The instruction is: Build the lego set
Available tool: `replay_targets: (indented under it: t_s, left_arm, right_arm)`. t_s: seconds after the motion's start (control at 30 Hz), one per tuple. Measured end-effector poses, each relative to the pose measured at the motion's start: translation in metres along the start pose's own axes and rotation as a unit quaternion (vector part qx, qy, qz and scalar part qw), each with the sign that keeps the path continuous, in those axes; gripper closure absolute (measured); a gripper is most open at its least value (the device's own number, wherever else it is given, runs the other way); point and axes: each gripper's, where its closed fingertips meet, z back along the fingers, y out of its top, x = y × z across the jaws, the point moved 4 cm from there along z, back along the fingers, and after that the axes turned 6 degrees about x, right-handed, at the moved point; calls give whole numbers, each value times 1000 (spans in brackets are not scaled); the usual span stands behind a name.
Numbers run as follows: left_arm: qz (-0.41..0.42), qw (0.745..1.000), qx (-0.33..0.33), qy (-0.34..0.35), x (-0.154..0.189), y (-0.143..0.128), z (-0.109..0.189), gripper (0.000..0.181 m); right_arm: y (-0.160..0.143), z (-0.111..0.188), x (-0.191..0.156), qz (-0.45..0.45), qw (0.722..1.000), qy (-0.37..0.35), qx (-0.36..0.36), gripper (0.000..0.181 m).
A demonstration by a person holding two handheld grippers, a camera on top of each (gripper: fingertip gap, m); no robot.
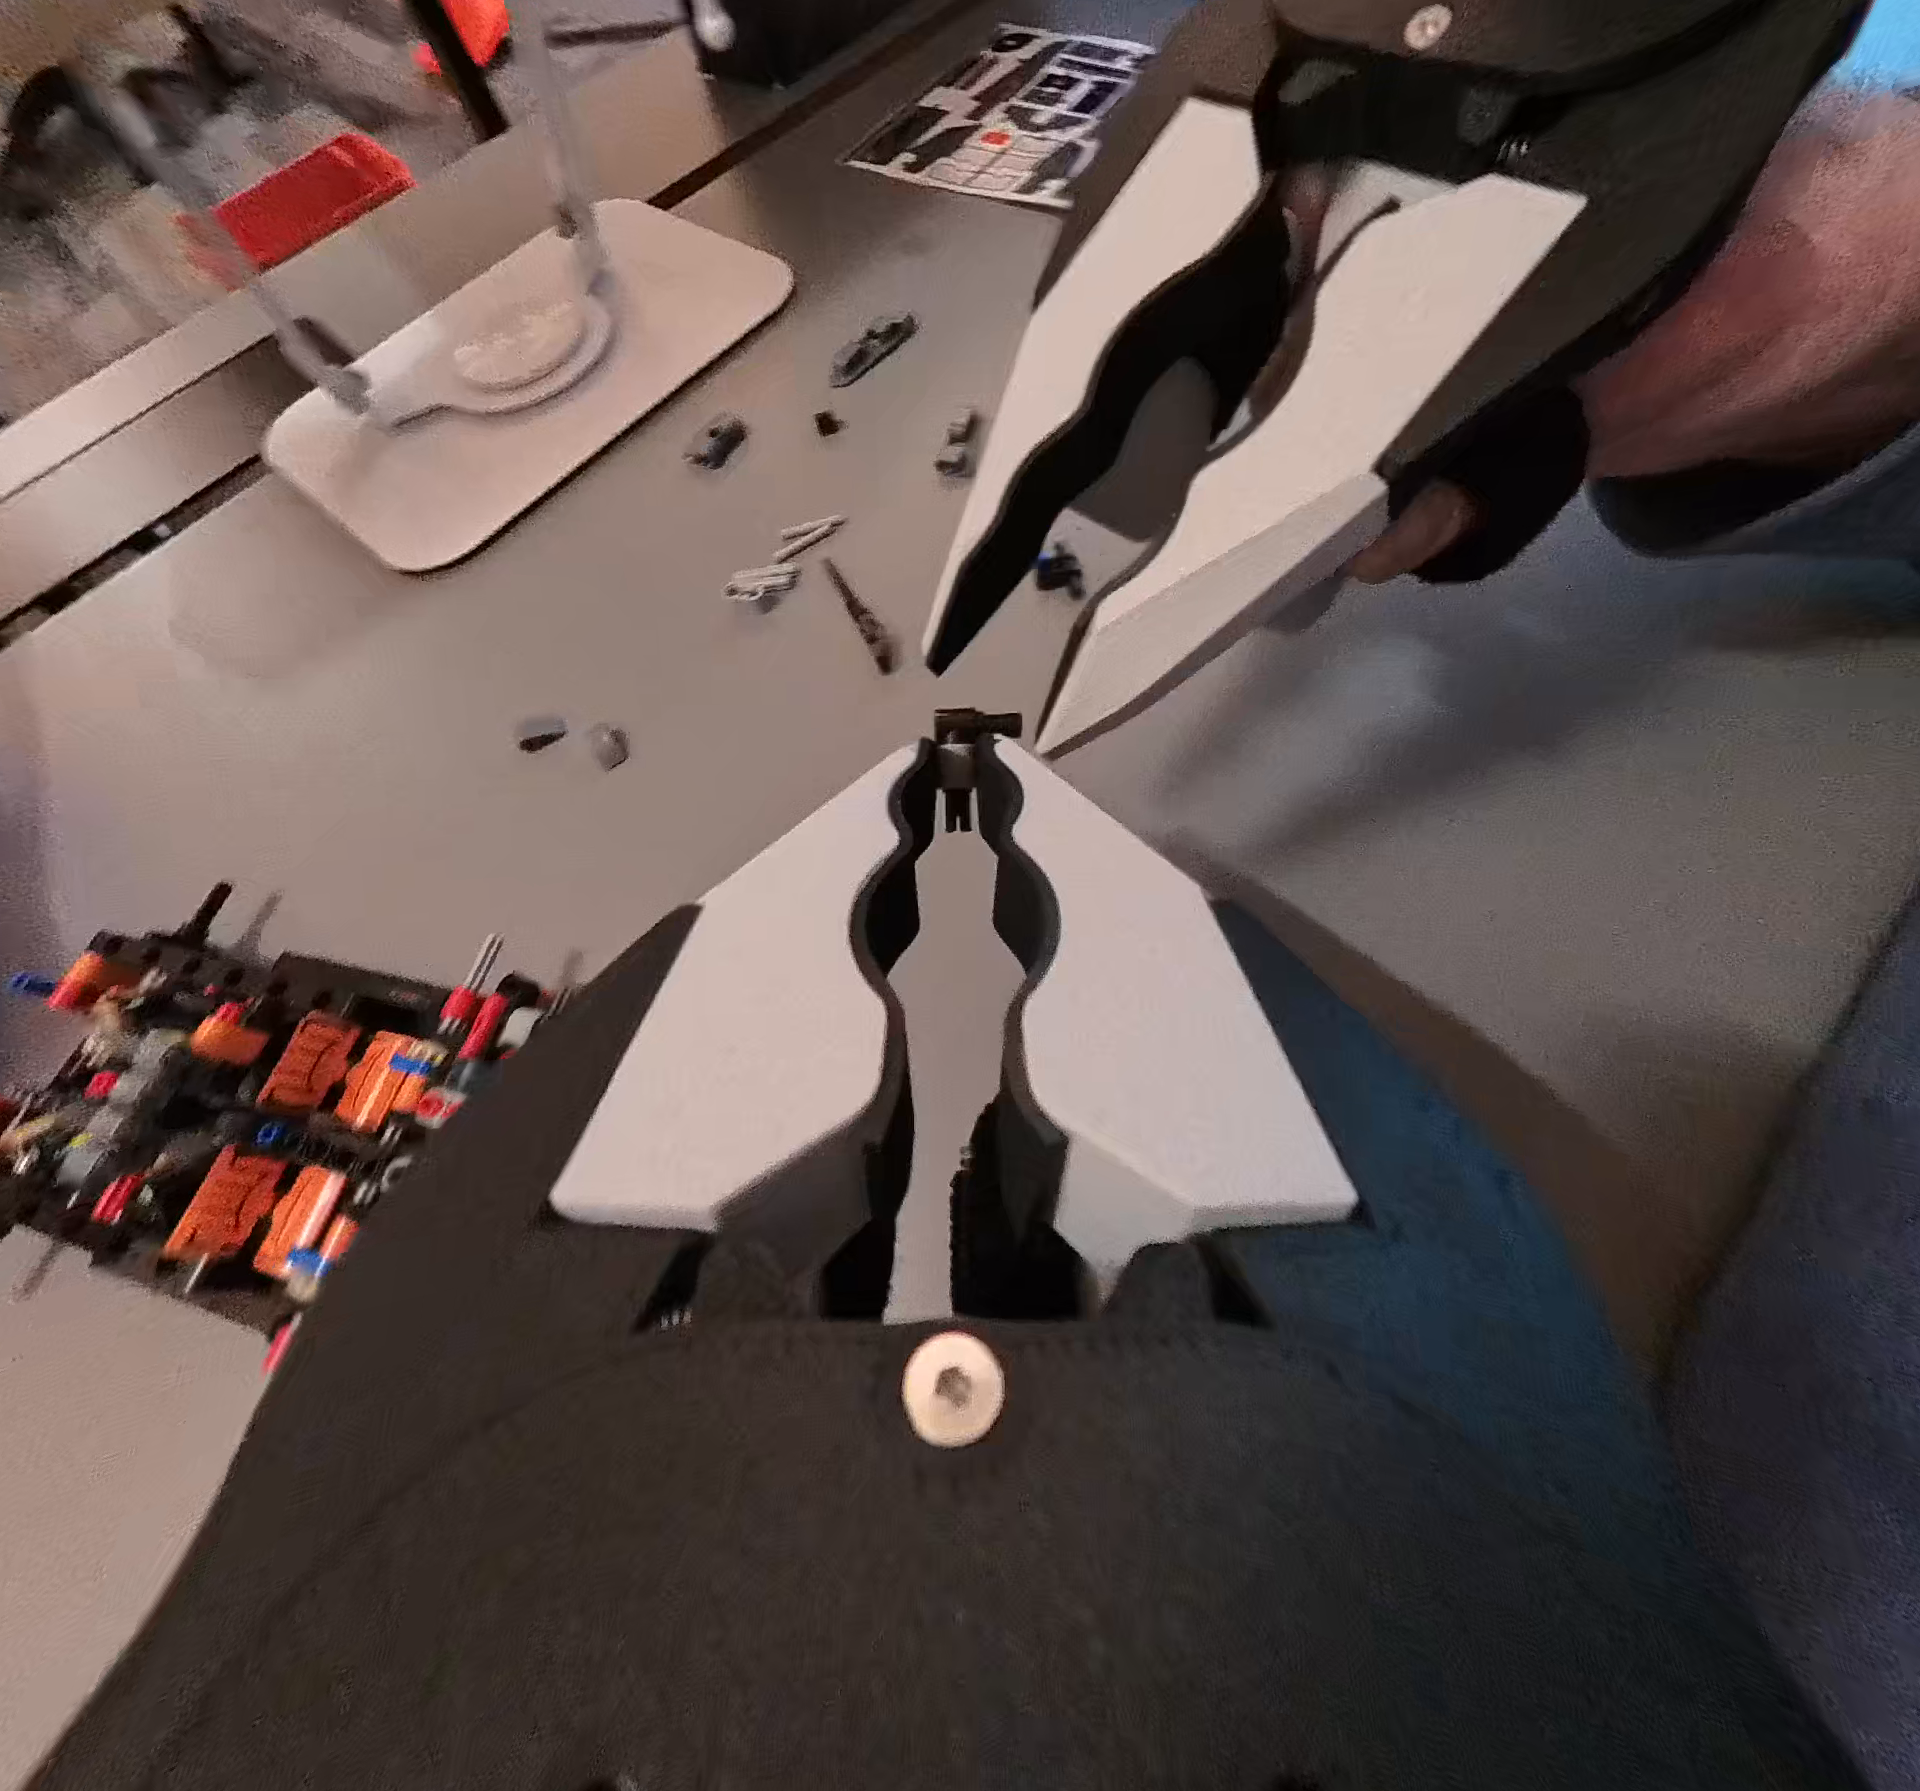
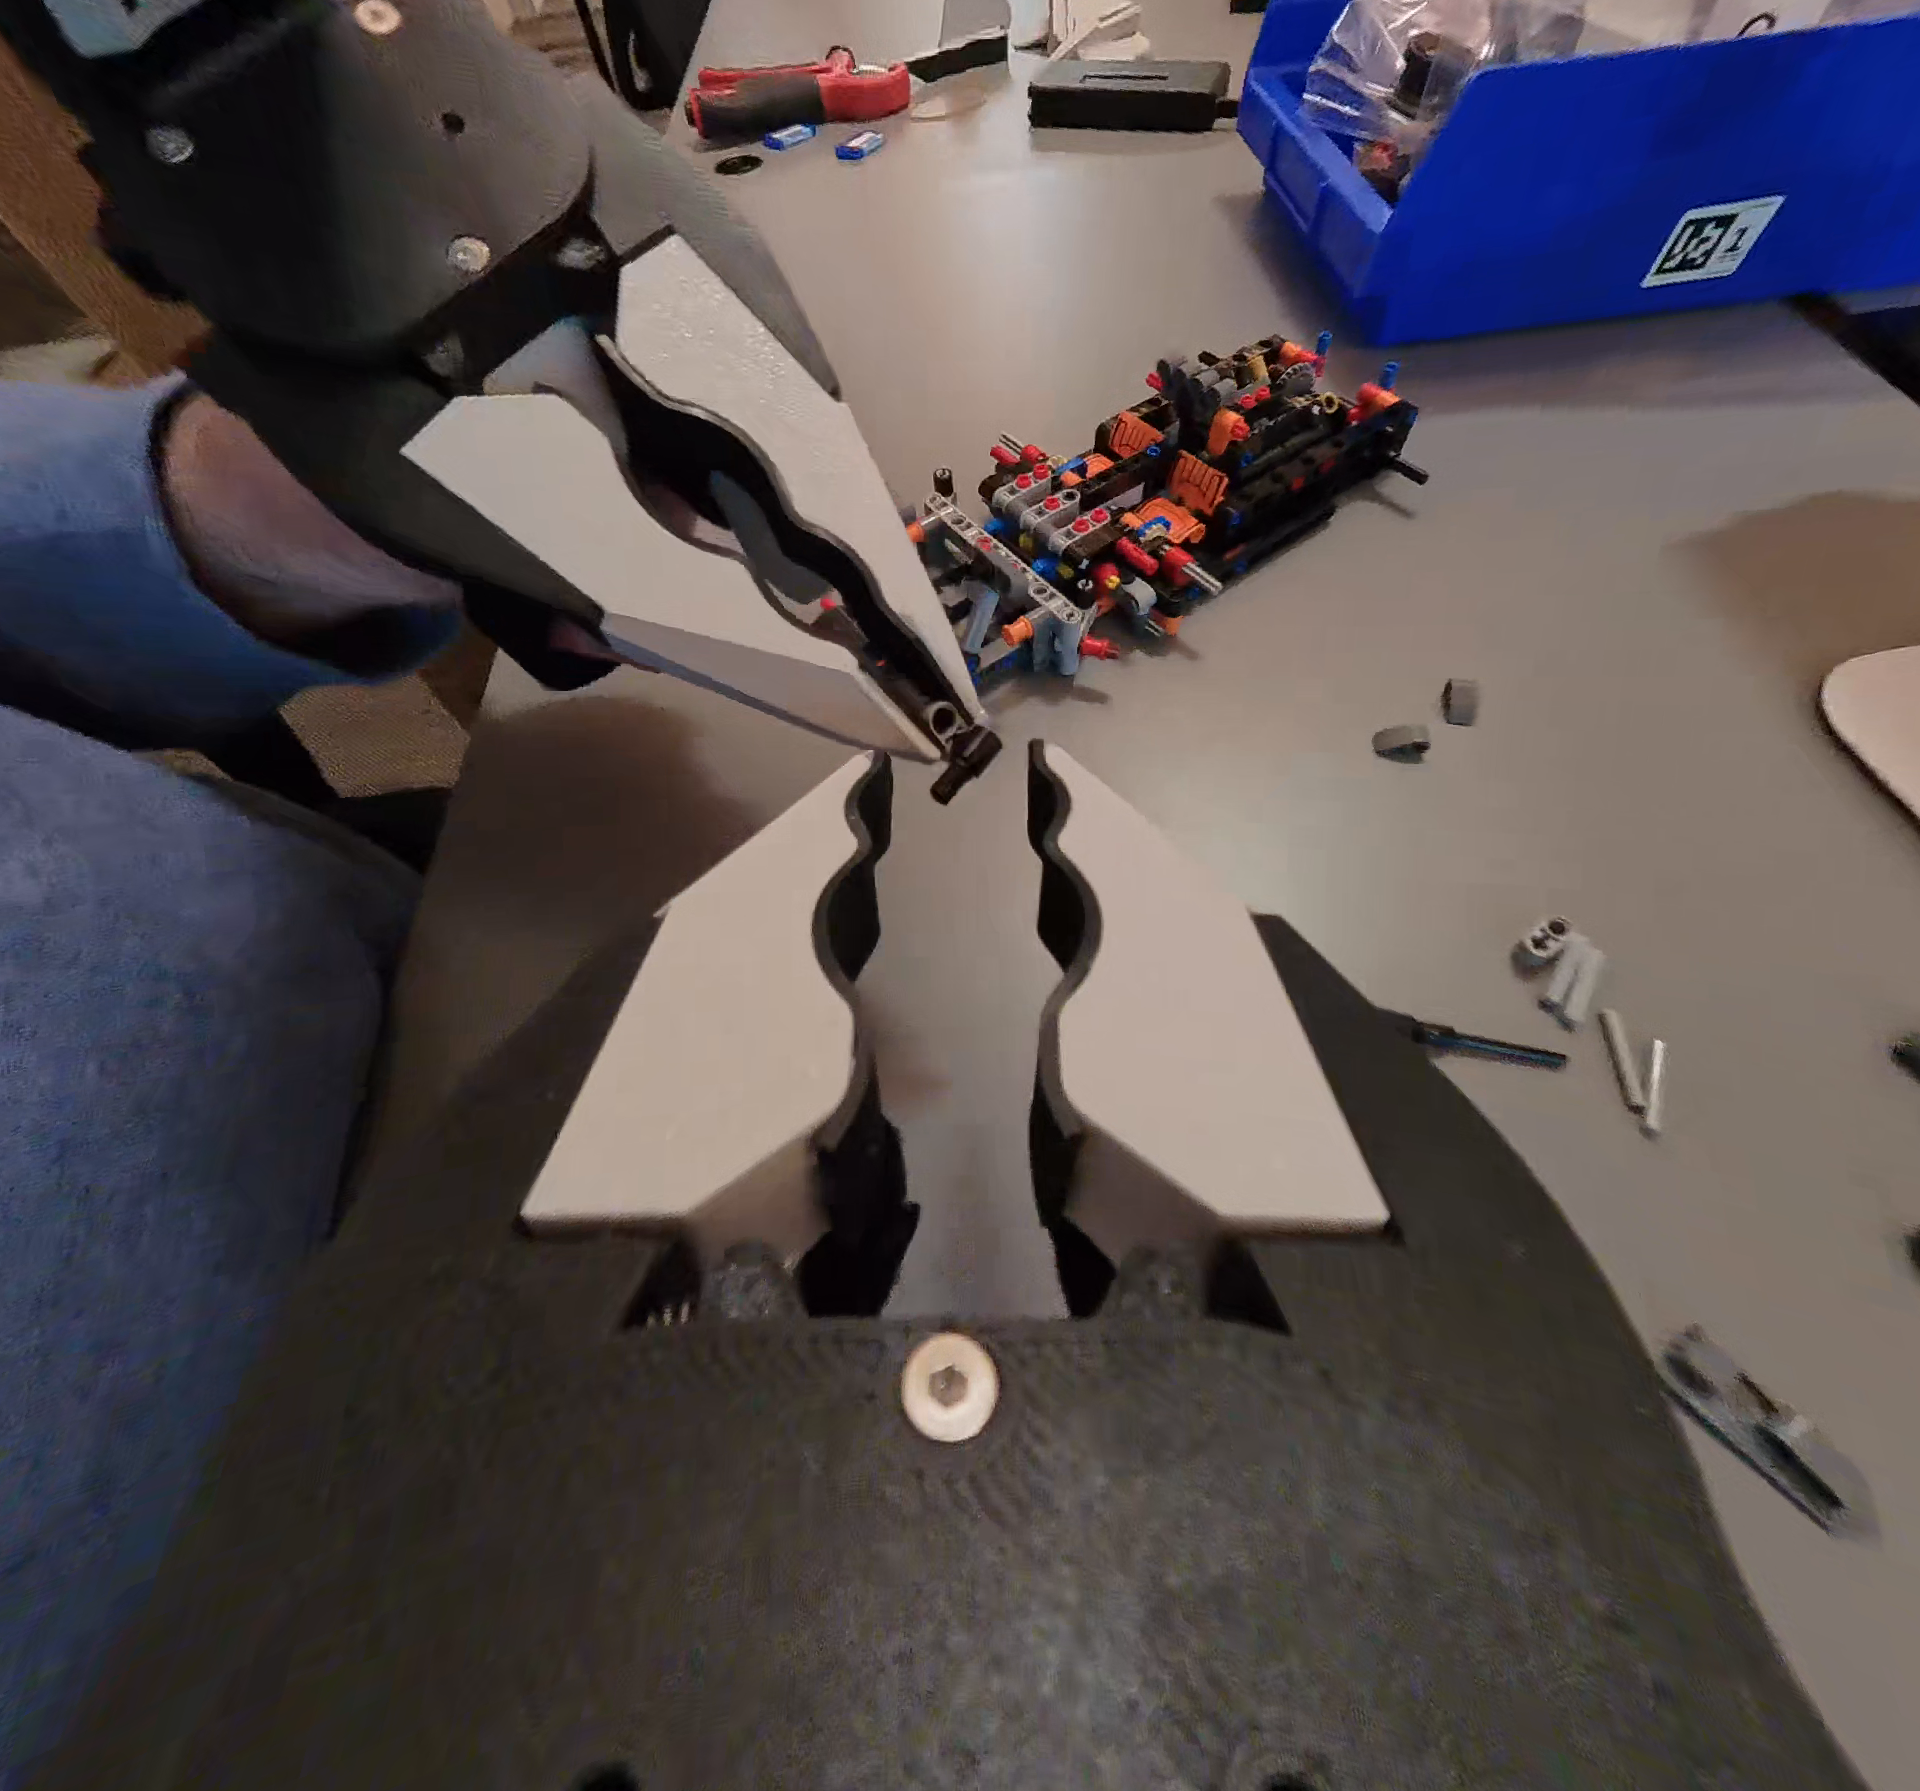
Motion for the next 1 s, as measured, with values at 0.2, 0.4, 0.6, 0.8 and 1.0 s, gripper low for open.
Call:
replay_targets:
  t_s: [0.2,0.4,0.6,0.8,1.0]
  left_arm:
    - [-43,995,-24,-90,24,14,-18,176]
    - [-97,986,-19,-134,39,35,-31,176]
    - [-114,978,-12,-173,47,53,-41,176]
    - [-125,969,-1,-212,46,70,-45,176]
    - [-150,960,-5,-238,51,83,-53,176]
  right_arm:
    - [-5,30,-6,26,1000,8,-13,154]
    - [-5,55,-11,37,999,12,-32,156]
    - [-2,76,-6,76,997,-10,-27,172]
    - [6,91,-3,93,995,-20,-10,156]
    - [3,93,1,124,991,-29,-42,153]
